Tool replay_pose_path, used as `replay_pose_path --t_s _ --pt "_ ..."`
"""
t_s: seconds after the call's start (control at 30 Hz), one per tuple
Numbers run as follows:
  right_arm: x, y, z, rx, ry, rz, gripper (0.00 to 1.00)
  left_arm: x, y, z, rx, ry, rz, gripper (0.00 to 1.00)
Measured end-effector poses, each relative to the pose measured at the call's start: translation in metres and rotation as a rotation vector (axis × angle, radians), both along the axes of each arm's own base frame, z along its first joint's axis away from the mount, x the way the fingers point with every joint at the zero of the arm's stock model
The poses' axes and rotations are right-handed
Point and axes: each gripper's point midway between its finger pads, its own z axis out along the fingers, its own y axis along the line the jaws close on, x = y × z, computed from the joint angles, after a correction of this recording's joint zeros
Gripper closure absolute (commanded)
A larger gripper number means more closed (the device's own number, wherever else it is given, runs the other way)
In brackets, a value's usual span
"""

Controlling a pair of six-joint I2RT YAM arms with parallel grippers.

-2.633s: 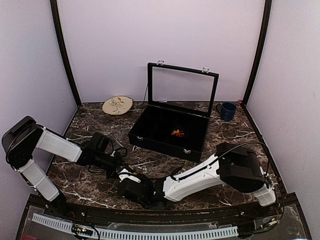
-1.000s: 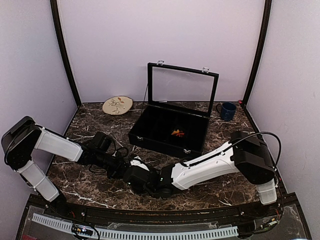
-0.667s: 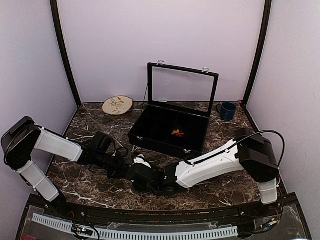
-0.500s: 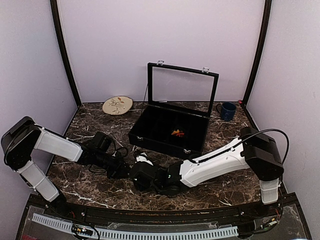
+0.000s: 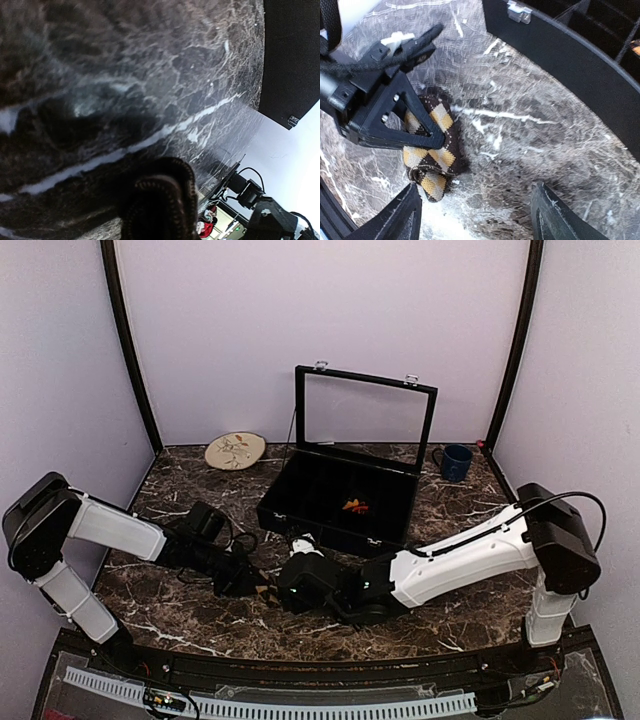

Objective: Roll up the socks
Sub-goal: Pick up the sock from the center of the board, then place the sock in the storage box.

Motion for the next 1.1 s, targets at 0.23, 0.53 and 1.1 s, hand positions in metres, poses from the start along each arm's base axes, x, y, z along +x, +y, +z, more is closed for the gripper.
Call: replay_pose_path --t_s 0.23,0.53,1.1 --pt "0.004 -0.025 0.018 0.023 -0.024 -0.066 0.29 0.016 0.004 0.005 0.064 -0.116 -0.026 1.0" --pt "0.011 -0.082 0.048 0.043 -0.068 -0.198 0.3 0.06 -0.003 0.078 0.103 -0.404 -0.073 1.0" --pt "0.054 -0.174 0.087 -0.011 -0.169 -0.444 0.31 0.18 -0.059 0.192 0.219 -0.794 -0.207 1.0"
